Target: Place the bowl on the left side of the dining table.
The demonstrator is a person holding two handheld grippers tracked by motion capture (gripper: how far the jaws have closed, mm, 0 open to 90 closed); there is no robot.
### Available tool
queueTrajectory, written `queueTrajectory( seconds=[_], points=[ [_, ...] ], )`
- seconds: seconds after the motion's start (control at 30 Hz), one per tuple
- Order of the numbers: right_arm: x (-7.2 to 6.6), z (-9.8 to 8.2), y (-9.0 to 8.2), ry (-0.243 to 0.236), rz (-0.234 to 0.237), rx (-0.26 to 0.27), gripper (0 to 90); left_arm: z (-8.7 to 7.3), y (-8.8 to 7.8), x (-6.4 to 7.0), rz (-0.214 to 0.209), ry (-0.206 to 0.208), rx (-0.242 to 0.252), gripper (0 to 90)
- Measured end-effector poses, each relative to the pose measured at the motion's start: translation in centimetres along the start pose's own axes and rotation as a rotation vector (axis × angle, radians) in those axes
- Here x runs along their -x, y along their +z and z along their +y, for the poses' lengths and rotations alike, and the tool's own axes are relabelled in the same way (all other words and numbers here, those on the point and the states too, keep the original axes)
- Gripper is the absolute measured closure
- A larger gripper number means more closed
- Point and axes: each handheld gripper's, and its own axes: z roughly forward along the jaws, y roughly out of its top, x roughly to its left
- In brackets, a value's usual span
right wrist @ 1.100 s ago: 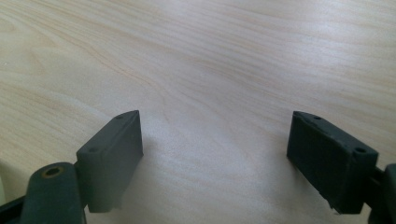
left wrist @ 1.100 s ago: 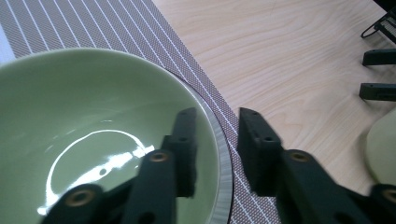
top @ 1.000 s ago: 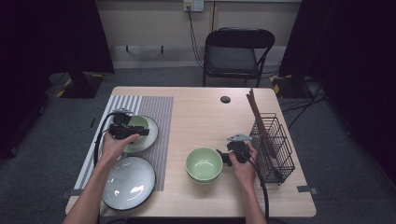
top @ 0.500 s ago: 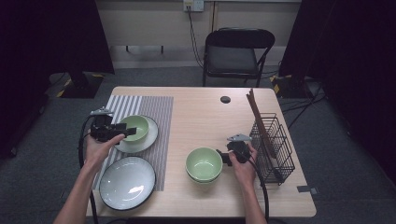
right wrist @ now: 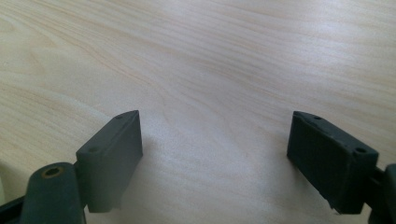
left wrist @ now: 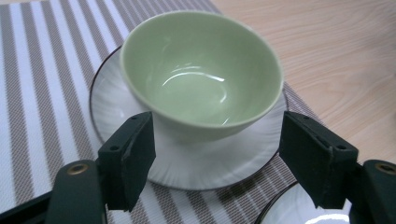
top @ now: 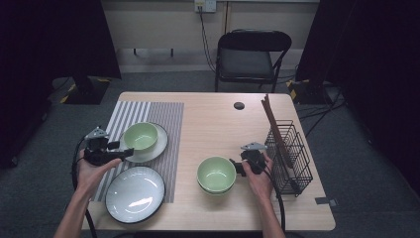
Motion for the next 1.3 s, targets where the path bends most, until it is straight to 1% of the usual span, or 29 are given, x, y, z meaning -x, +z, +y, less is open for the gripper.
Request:
queueTrajectory(
  seconds=[0.03,0.1,0.17,0.2,0.23,0.27,0.3,0.33,0.37,0.4,0.43,0.47,0.5,0.53,0.57,0.6,0.63,0.7,0.77,0.83,0.87,0.9,0.93,0.97,1.03,1.1,1.2,1.23,1.3],
  points=[
    [0.0,0.0,0.0,0.001,0.0,0.0,17.6,-0.6,-0.2,-0.4,-0.005,-0.015,0.002,24.0],
    [0.0,0.0,0.0,0.006,-0.006,0.002,17.5,-1.3,-0.2,-0.8,0.005,-0.012,-0.007,23.0],
    [-0.1,0.0,0.0,0.009,-0.008,-0.003,17.8,-2.0,0.1,-1.3,0.024,-0.025,-0.027,21.2],
    [-0.1,0.0,0.0,0.009,-0.008,-0.003,17.8,-2.0,0.1,-1.3,0.024,-0.025,-0.027,20.9],
    [-0.1,0.1,-0.1,0.013,-0.009,-0.012,18.8,-2.8,0.3,-1.8,0.038,-0.041,-0.031,20.9],
    [-0.1,0.2,-0.2,0.019,0.0,-0.014,19.8,-3.1,0.5,-2.2,0.028,-0.052,-0.028,20.8],
    [0.0,0.2,-0.2,0.032,0.014,-0.01,19.6,-3.4,0.7,-2.4,0.037,-0.051,-0.045,20.1],
    [0.0,0.2,-0.2,0.032,0.014,-0.01,19.6,-3.4,0.7,-2.4,0.037,-0.051,-0.045,19.0],
    [0.2,0.2,-0.4,0.039,0.02,-0.004,17.9,-3.9,1.2,-2.6,0.088,-0.045,-0.082,19.8],
    [0.2,0.2,-0.4,0.039,0.02,-0.004,17.9,-3.9,1.2,-2.6,0.088,-0.045,-0.082,21.3],
    [0.3,0.3,-0.5,0.05,0.026,0.0,18.5,-4.0,1.4,-2.8,0.098,-0.045,-0.098,21.3],
    [0.3,0.5,-0.7,0.051,0.021,0.01,18.8,-4.2,1.5,-3.0,0.115,-0.038,-0.098,19.3],
    [0.2,0.6,-0.8,0.054,0.015,0.015,20.1,-4.5,1.6,-3.3,0.112,-0.05,-0.101,19.0],
    [0.2,0.8,-1.0,0.055,0.017,0.02,20.9,-4.6,1.6,-3.4,0.125,-0.05,-0.104,19.3],
    [0.2,0.8,-1.0,0.055,0.017,0.02,20.9,-4.6,1.6,-3.4,0.125,-0.05,-0.104,19.6],
    [0.0,1.3,-1.4,0.057,0.001,0.041,19.1,-4.8,1.7,-3.5,0.128,-0.03,-0.109,19.6],
    [0.0,1.5,-1.6,0.051,0.006,0.05,18.0,-4.8,1.8,-3.5,0.129,-0.033,-0.119,19.9],
    [0.0,1.9,-1.9,0.068,0.008,0.058,20.0,-4.9,2.1,-3.5,0.137,-0.024,-0.135,20.1],
    [-0.1,2.3,-2.2,0.057,-0.016,0.072,20.7,-5.0,2.4,-3.4,0.146,-0.015,-0.147,19.5],
    [-0.2,2.8,-2.5,0.059,-0.011,0.082,24.0,-5.1,2.6,-3.4,0.148,0.005,-0.166,19.0],
    [-0.3,3.0,-2.6,0.06,-0.009,0.091,21.4,-5.1,2.7,-3.4,0.15,0.005,-0.164,18.3],
    [-0.3,3.1,-2.8,0.062,0.006,0.099,15.5,-5.1,2.7,-3.4,0.153,0.011,-0.166,17.8],
    [-0.4,3.2,-2.9,0.065,0.008,0.098,16.9,-5.1,2.8,-3.4,0.142,0.013,-0.159,17.8],
    [-0.5,3.3,-3.0,0.06,0.009,0.101,18.0,-5.1,2.8,-3.4,0.142,0.013,-0.159,17.6],
    [-0.6,3.6,-3.3,0.054,0.008,0.109,17.9,-5.2,3.0,-3.5,0.157,0.027,-0.149,16.5],
    [-0.8,3.9,-3.7,0.059,0.021,0.12,18.3,-5.2,3.1,-3.2,0.175,0.042,-0.156,16.3],
    [-0.9,4.1,-4.2,0.057,0.039,0.128,20.0,-5.3,3.1,-3.3,0.171,0.036,-0.147,14.7],
    [-1.1,4.3,-4.7,0.039,0.052,0.138,23.0,-5.4,3.1,-3.3,0.167,0.038,-0.141,14.5],
    [-1.2,4.5,-5.2,0.039,0.061,0.148,23.0,-5.5,3.2,-3.3,0.168,0.039,-0.131,13.8]
  ],
)
